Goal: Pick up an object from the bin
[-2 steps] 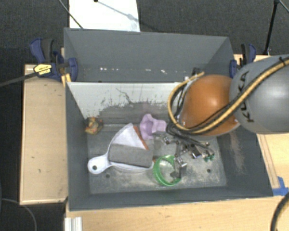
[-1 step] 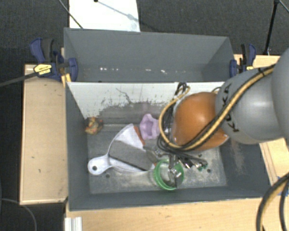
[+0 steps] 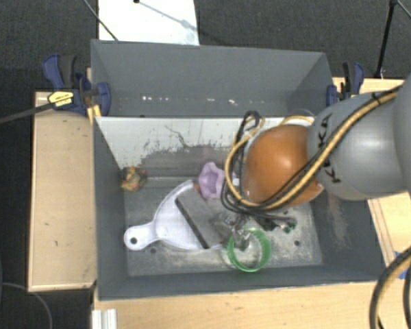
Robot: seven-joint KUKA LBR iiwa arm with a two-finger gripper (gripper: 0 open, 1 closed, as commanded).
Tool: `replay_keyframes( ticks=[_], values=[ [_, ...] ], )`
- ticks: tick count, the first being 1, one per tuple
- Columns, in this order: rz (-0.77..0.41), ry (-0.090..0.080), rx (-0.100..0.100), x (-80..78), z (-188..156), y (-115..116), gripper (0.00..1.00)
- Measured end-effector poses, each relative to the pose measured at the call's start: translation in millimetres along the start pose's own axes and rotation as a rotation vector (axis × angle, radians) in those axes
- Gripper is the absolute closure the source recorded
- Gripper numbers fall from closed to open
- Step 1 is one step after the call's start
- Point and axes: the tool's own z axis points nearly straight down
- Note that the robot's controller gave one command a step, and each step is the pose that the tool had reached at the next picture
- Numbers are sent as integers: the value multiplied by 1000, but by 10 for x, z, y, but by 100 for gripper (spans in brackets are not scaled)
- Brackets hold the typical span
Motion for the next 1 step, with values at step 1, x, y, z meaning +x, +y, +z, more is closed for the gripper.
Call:
replay_keyframes(
  ticks=[1],
  values=[
    [1,0,0,0,0,0,100]
  ],
)
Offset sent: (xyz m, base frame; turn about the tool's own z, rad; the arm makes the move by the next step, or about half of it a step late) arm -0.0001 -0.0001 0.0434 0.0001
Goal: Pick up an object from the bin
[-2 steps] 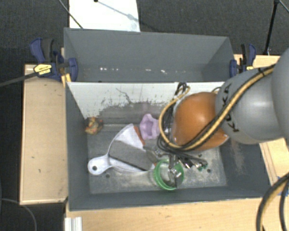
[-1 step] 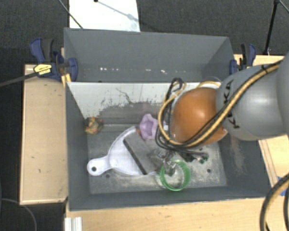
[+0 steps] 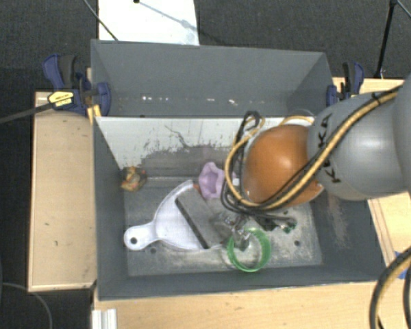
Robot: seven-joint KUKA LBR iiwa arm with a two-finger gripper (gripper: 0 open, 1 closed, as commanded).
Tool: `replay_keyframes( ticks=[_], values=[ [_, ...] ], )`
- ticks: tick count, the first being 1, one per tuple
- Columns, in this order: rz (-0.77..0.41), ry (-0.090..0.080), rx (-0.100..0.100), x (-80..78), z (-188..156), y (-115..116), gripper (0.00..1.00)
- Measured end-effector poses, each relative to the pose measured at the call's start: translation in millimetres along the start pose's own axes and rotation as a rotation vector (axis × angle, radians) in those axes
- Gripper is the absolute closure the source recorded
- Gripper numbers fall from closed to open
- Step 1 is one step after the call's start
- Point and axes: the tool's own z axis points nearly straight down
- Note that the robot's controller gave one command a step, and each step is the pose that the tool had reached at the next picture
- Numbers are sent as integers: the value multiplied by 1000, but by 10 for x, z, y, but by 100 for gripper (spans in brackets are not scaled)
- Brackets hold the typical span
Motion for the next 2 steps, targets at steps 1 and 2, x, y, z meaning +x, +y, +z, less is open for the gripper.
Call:
replay_keyframes(
  ticks=[1,2],
  values=[
    [1,4,-3,5,-40,6,100],
    [1,12,-8,11,-168,13,100]
  ],
)
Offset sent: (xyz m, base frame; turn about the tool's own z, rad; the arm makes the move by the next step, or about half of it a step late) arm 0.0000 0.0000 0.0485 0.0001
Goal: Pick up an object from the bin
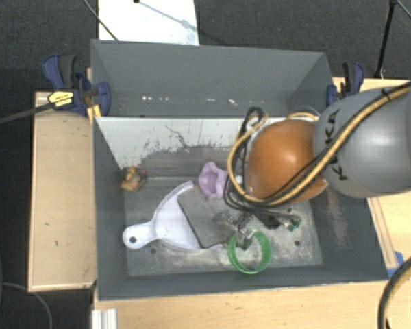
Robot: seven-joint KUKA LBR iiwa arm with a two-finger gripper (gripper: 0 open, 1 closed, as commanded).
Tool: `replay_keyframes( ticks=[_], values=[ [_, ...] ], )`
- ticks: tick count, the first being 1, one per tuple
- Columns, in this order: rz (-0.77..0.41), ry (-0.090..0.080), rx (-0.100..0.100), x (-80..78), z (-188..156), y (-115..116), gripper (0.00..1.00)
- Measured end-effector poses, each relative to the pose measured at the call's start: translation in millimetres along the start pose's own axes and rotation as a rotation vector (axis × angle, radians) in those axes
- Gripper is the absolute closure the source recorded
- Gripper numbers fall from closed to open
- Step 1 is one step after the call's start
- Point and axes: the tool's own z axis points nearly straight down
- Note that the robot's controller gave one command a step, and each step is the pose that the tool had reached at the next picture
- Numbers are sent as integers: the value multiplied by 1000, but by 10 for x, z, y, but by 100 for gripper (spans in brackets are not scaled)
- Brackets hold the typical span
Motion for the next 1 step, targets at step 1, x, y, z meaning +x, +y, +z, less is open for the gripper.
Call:
replay_keyframes(
  ticks=[1],
  values=[
    [2,2,-1,-8,-123,-6,100]
  ],
)
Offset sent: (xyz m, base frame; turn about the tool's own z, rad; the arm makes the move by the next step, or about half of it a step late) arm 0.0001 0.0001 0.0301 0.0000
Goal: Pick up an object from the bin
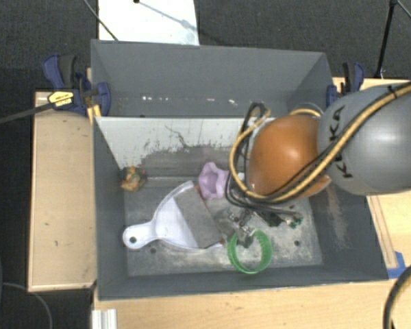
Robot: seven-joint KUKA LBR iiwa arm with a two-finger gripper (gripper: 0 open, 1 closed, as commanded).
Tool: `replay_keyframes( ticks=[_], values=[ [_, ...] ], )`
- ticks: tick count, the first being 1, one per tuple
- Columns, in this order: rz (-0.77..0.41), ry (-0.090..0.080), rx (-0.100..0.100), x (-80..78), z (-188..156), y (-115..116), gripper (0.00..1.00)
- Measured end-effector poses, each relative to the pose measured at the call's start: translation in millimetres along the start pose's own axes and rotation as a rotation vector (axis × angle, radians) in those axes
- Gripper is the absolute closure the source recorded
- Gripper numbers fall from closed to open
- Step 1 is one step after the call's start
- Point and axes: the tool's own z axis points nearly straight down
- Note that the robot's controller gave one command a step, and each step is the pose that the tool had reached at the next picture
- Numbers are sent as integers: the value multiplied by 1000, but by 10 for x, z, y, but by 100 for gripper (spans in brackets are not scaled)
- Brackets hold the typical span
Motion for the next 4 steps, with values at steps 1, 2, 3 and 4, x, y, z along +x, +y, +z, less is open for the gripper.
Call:
replay_keyframes(
  ticks=[1,2,3,4],
  values=[
    [2,0,0,-4,-57,-1,100],
    [3,1,-1,-2,-104,2,100],
    [3,5,-4,3,-166,8,100],
    [5,4,-3,1,-294,8,100]
  ],
)
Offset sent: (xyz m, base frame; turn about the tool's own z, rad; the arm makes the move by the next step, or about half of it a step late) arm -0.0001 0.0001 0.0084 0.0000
